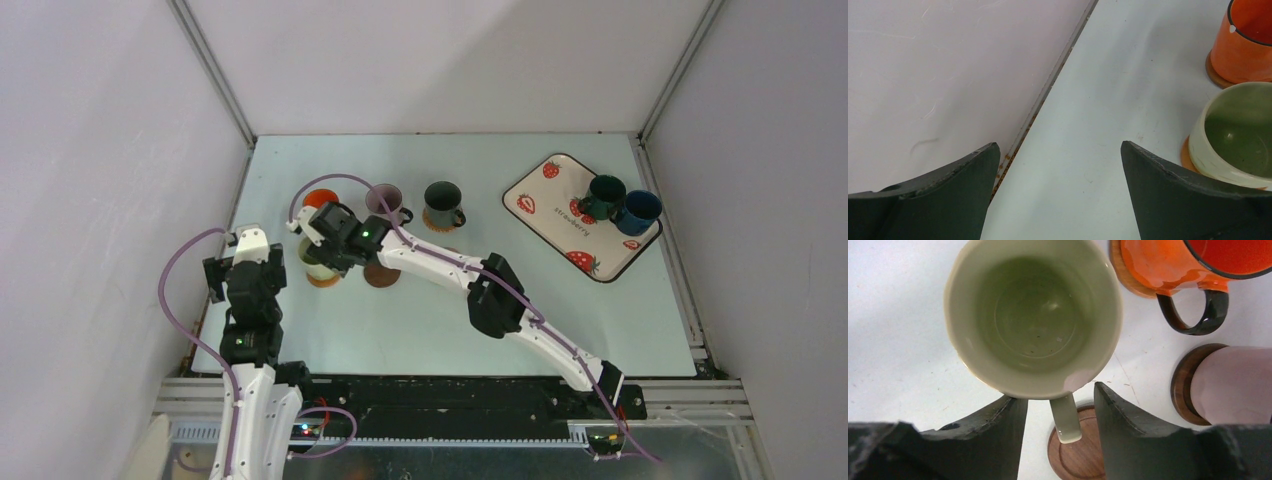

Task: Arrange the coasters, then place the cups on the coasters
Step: Place the cup on the coaster, then pick up the cup from the tray.

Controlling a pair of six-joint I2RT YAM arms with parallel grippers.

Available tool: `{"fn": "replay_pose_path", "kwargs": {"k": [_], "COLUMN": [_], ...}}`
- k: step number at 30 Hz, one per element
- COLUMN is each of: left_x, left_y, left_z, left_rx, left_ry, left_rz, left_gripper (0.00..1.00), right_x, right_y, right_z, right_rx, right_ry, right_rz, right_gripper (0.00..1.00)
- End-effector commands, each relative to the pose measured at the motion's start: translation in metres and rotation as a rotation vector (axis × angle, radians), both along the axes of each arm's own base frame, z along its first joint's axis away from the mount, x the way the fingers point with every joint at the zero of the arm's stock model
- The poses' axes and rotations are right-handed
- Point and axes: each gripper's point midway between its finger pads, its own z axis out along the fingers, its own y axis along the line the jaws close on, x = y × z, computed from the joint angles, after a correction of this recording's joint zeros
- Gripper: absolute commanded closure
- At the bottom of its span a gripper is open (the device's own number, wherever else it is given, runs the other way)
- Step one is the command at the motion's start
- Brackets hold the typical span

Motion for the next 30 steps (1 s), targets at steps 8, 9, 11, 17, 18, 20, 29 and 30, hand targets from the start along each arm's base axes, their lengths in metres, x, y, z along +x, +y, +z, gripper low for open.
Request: {"fn": "replay_pose_path", "kwargs": {"k": [8,9,11,17,18,20,29,30], "left_x": [0.001,0.001,0.001,-0.002,-0.002,-0.003,-0.001,-0.001], "left_y": [0.004,0.004,0.004,0.001,0.000,-0.001,-0.009,-0.009], "left_z": [0.006,0.006,0.007,0.011,0.012,0.015,0.015,0.016], "left_rx": [0.019,0.019,0.018,0.008,0.008,0.005,-0.014,-0.014], "left_ry": [-0.021,-0.020,-0.021,-0.044,-0.048,-0.060,-0.059,-0.063], "left_rz": [0.015,0.016,0.017,0.000,-0.003,-0.010,-0.052,-0.053], "left_gripper": [0.02,0.02,0.02,0.02,0.02,0.02,0.02,0.02], "right_x": [0.013,0.009,-0.001,-0.022,-0.016,-0.009,0.053,0.056], "right_y": [-0.014,-0.019,-0.032,-0.108,-0.130,-0.177,-0.409,-0.422], "right_z": [0.095,0.092,0.108,0.175,0.213,0.233,0.226,0.214], "right_rx": [0.118,0.102,0.104,0.097,0.144,0.153,0.219,0.205], "right_ry": [-0.122,-0.107,-0.099,-0.197,-0.275,-0.335,-0.314,-0.283], "right_rz": [-0.040,-0.035,-0.025,0.013,-0.001,-0.017,-0.396,-0.431], "right_gripper": [0.22,0.20,0.18,0.17,0.14,0.06,0.01,0.01]}}
